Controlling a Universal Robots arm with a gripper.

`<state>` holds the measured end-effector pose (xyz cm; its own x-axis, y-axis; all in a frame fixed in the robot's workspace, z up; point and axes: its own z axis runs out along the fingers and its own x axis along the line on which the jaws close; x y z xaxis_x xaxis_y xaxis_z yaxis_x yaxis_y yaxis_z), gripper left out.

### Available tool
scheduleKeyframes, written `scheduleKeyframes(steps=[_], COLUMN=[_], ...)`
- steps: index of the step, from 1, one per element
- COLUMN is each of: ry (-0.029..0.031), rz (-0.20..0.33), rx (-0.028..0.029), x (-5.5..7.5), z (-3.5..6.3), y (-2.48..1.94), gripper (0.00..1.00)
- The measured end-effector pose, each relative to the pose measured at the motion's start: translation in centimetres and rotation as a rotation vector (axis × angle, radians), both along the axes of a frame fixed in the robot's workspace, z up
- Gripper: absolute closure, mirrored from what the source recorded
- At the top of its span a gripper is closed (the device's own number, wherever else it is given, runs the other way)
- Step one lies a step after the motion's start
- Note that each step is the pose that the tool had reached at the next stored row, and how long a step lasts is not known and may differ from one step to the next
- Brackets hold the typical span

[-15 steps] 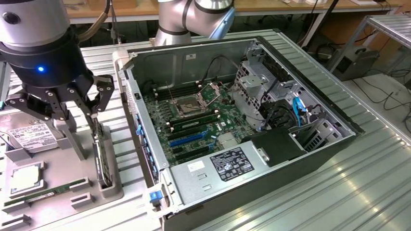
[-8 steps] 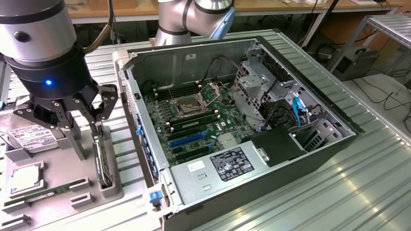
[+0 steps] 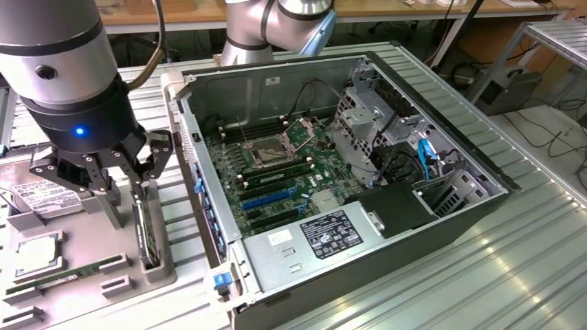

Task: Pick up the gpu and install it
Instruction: 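Pick up the gpu and move the gpu toward the slot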

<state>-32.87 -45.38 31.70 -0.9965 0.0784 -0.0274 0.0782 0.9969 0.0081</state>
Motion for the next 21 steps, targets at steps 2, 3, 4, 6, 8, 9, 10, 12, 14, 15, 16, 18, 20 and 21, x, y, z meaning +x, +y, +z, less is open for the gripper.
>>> scheduleKeyframes(steps=[2, 3, 4, 6, 8, 9, 10, 12, 14, 15, 16, 18, 20, 21], ry=[0.0, -0.0001, 0.0, -0.0001, 0.0, 0.0001, -0.0001, 0.0, -0.0001, -0.0001, -0.0001, -0.0004, -0.0004, -0.0005], rz=[0.0, 0.0, 0.0, 0.0, 0.0, 0.0, 0.0, 0.0, 0.0, 0.0, 0.0, 0.0, 0.0, 0.0], rx=[0.0001, 0.0001, 0.0001, 0.0002, 0.0006, 0.001, 0.0026, 0.0047, 0.0091, 0.0116, 0.0136, 0.0165, 0.0189, 0.0197], x=[0.0, 0.0, 0.0, 0.1, 0.1, 0.1, 0.1, 0.1, 0.1, 0.1, 0.1, 0.1, 0.1, 0.1], z=[-0.37, -0.68, -0.91, -1.28, -1.63, -1.82, -2.21, -2.58, -3.11, -3.33, -3.53, -3.86, -4.19, -4.31], y=[-0.08, -0.16, -0.22, -0.27, -0.31, -0.32, -0.34, -0.34, -0.34, -0.34, -0.34, -0.34, -0.34, -0.34], gripper=[0.64, 0.64, 0.64, 0.64, 0.64, 0.64, 0.64, 0.64, 0.64, 0.64, 0.64, 0.64, 0.64, 0.64])
